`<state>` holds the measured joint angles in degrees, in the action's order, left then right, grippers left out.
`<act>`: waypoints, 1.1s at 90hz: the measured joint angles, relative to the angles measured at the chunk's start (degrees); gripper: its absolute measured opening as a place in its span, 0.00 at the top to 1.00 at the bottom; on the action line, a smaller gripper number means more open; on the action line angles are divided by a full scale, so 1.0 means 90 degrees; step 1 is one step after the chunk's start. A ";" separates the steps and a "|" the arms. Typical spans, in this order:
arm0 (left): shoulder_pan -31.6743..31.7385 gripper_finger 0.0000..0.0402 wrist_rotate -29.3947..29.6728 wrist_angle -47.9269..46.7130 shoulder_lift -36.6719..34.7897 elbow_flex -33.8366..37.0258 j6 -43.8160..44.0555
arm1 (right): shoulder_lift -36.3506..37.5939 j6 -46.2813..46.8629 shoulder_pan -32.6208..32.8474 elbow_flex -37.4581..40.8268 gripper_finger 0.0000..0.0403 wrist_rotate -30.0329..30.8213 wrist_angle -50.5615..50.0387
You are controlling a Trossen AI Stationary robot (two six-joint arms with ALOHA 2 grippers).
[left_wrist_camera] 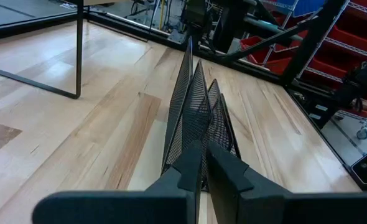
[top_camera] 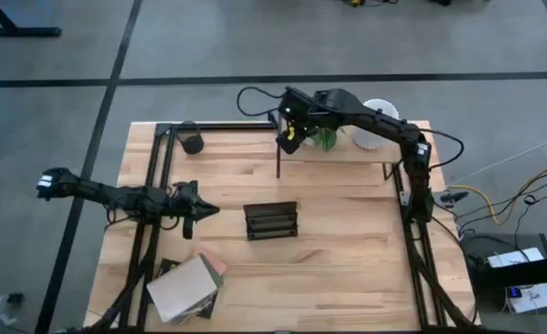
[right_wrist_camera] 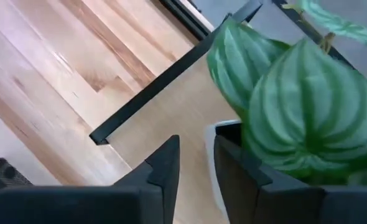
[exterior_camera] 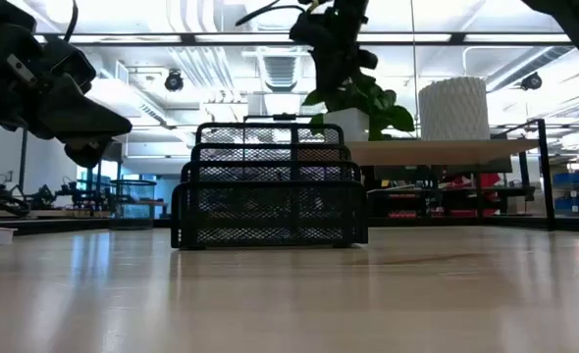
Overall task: Stock shelves
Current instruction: Put the white notebook into the black mesh bookshelf
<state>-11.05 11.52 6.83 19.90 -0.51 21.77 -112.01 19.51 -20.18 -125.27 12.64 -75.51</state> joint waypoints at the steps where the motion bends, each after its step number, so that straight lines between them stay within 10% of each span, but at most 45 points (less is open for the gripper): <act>1: 0.0000 0.98 0.0000 0.0000 0.0000 0.0000 0.0000 | 0.0005 0.0000 0.0012 0.0000 0.82 0.0000 0.0002; 76: 0.0001 0.98 0.0000 0.0002 0.0000 -0.0001 0.0000 | 0.0377 -0.0049 0.1976 0.0015 1.00 0.0628 0.0727; 99: 0.0002 0.98 -0.0001 0.0000 0.0000 -0.0001 -0.0001 | 0.0370 0.0999 0.2387 0.0024 1.00 0.1938 -0.1164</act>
<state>-11.03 11.51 6.83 19.90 -0.51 21.76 -108.68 28.49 1.30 -125.05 30.08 -85.99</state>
